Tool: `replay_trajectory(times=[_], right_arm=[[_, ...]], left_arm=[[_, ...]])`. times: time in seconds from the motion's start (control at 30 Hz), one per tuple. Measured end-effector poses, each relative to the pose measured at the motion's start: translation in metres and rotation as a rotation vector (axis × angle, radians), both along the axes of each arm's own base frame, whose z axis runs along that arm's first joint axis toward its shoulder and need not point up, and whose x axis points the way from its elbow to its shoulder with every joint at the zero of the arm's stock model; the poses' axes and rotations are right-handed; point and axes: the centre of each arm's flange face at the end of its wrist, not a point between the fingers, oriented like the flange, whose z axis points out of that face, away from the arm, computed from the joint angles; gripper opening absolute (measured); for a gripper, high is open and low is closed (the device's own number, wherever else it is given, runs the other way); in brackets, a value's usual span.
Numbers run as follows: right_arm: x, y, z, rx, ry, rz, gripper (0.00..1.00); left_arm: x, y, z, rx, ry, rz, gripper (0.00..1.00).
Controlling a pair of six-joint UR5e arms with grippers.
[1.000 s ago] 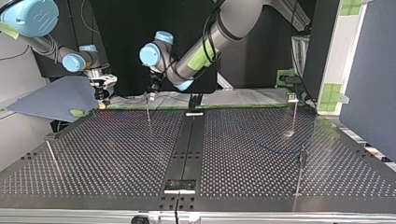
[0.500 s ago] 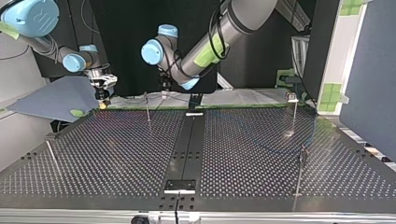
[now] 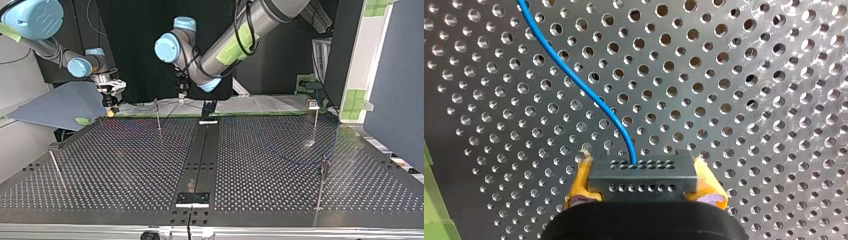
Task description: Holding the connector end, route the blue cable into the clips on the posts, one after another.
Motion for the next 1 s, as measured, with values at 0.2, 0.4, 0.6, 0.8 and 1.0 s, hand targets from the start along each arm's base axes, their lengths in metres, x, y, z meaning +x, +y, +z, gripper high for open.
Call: replay_trajectory(times=[0.2,0.4,0.6,0.8,1.0], right_arm=[[0.0,0.0,0.0,0.0,-0.001,0.001,0.0],[0.001,0.0,0.0,0.001,-0.001,0.002,0.0],[0.003,0.001,0.0,0.001,-0.001,0.005,0.0],[0.003,0.001,0.0,0.0,-0.001,0.005,0.0],[0.004,0.001,0.0,0.0,0.001,0.006,0.0]], left_arm=[[-0.009,0.014,0.014,-0.039,0.009,0.017,0.99],[-0.015,0.031,0.03,-0.094,0.007,0.04,0.99],[-0.004,0.054,0.045,-0.179,-0.015,0.07,0.99],[0.01,0.081,0.06,-0.251,-0.042,0.077,0.99],[0.013,0.102,0.075,-0.282,-0.072,0.064,0.99]])
